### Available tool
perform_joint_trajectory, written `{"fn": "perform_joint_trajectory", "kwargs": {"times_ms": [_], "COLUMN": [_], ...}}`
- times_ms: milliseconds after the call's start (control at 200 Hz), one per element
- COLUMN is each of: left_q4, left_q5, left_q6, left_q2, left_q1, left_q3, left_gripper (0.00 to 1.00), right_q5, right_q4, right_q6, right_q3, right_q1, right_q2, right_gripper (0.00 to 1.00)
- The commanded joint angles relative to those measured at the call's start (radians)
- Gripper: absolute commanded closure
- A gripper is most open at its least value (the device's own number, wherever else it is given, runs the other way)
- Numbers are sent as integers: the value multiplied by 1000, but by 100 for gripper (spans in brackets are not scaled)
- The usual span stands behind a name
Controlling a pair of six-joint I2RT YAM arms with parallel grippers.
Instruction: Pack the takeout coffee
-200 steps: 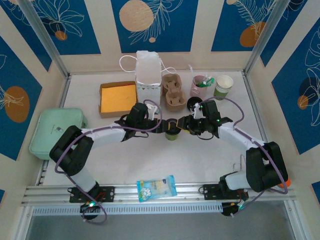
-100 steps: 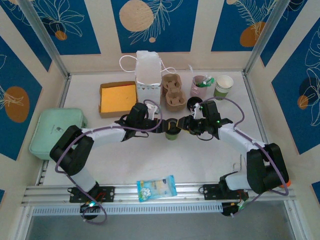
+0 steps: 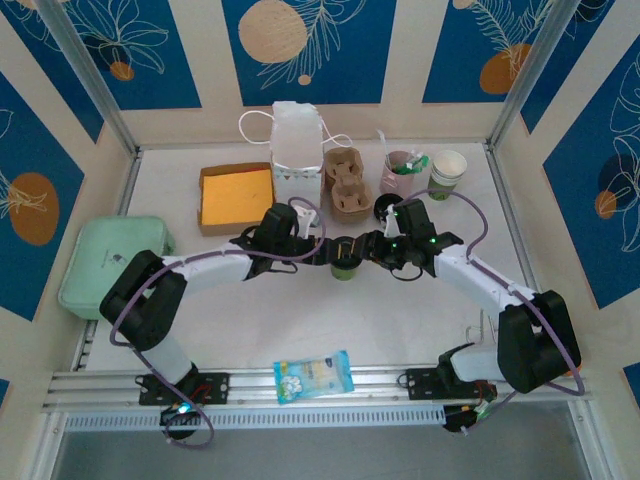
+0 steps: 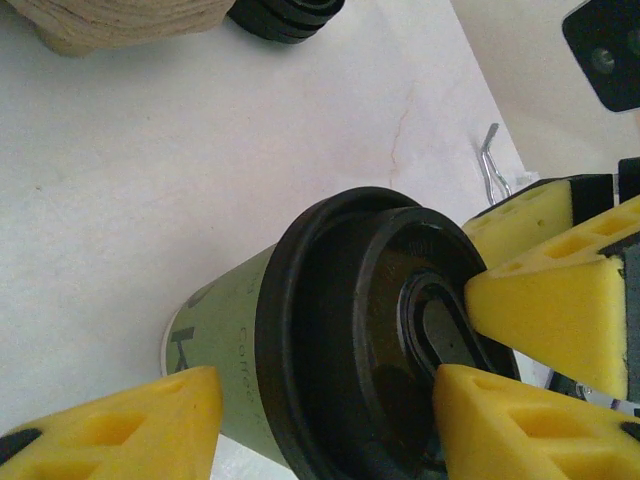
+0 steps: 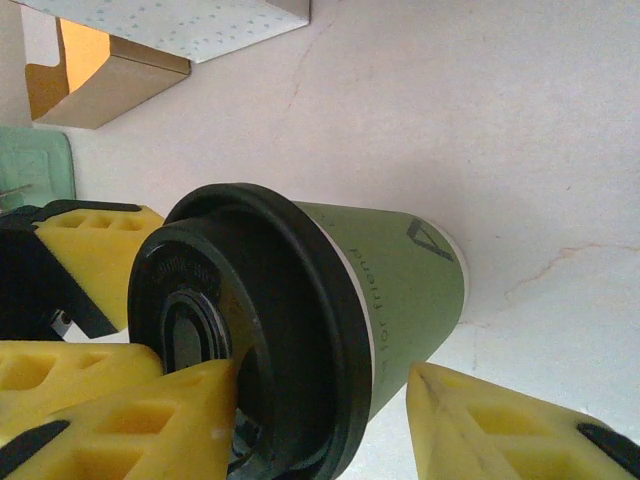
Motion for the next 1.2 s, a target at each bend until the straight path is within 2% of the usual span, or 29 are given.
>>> {"fn": "perform_joint_trajectory", "kwargs": {"times_ms": [0, 315, 725, 1006, 1191], "left_q4": [-99, -146, -164, -185, -201], "left_q5": [-32, -41, -45, -65, -91], "left_q6": [38, 64, 55, 63, 73], "left_q2": [4, -23, -84, -133, -163], "left_q1": [-13, -13, -13, -10, -8], "left_q3": [25, 65, 112, 117, 92], "left_gripper": [40, 33, 18, 16, 16], "right_q5": [71, 66, 99, 100, 149], "right_q4": [-154, -162, -219, -259, -338], "right_q6": [-25, -33, -49, -66, -94], "right_q3": [-12, 5, 83, 136, 214], "right_q1": [18, 37, 41, 43, 56], "right_q2": [5, -34, -40, -46, -46], "right_gripper": [50, 45, 44, 43, 41]}}
